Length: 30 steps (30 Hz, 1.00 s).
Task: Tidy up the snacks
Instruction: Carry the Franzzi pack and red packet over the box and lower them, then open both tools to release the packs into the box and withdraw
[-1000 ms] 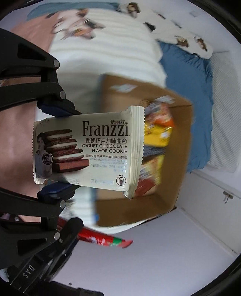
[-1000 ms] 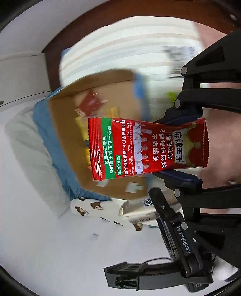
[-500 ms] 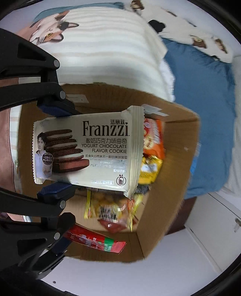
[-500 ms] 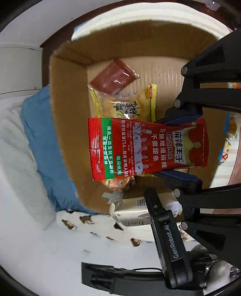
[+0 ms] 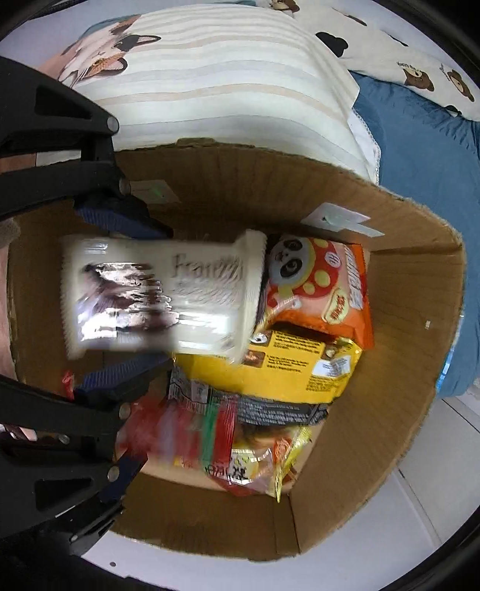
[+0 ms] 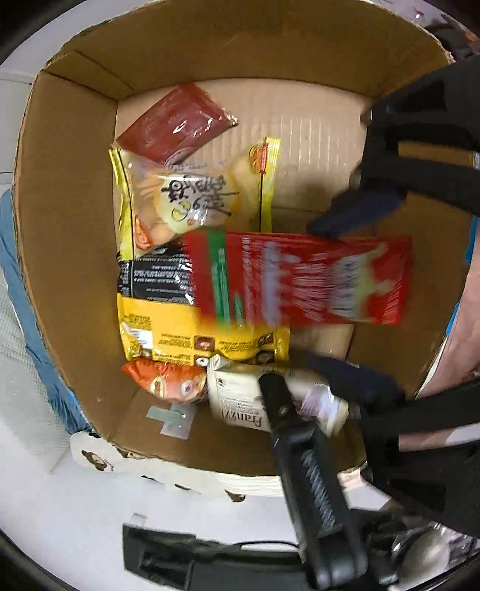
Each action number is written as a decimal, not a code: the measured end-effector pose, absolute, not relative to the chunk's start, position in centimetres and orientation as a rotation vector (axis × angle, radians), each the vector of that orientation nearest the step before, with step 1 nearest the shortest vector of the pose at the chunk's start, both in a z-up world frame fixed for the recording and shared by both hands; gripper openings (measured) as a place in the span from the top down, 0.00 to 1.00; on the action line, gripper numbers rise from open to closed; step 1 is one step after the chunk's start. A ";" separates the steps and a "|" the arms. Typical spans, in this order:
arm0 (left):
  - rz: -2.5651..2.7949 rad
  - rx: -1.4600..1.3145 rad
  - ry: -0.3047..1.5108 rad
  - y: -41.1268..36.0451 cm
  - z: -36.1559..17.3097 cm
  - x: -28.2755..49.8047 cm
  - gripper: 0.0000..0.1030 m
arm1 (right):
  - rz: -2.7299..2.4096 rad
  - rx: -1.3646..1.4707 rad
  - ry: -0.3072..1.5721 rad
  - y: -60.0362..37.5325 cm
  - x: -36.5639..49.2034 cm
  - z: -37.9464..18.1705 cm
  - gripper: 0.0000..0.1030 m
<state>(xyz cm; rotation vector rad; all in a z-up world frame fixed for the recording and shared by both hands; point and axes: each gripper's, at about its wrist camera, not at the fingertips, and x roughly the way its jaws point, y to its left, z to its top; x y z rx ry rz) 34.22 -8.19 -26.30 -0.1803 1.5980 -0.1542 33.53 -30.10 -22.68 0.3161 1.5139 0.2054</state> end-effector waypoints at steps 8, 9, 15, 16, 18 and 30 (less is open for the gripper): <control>-0.158 -0.167 1.555 -7.8 -24.8 33.1 0.12 | 0.158 0.278 1.508 -31.9 32.2 -21.6 0.06; -0.157 -0.164 1.556 -7.8 -24.8 32.8 0.12 | 0.154 0.274 1.504 -32.1 32.0 -21.5 0.06; -0.145 -0.150 1.501 -7.9 -23.7 31.0 0.12 | 0.118 0.254 1.469 -33.2 30.6 -20.0 0.06; -0.138 -0.142 1.490 -7.9 -23.5 30.8 0.12 | 0.114 0.248 1.462 -33.3 30.4 -19.7 0.06; -0.136 -0.130 1.456 -7.9 -22.8 29.8 0.12 | 0.104 0.245 1.436 -33.9 29.6 -18.9 0.06; -0.111 -0.036 1.200 -7.7 -16.8 23.3 0.12 | 0.041 0.151 1.240 -35.2 23.7 -12.5 0.06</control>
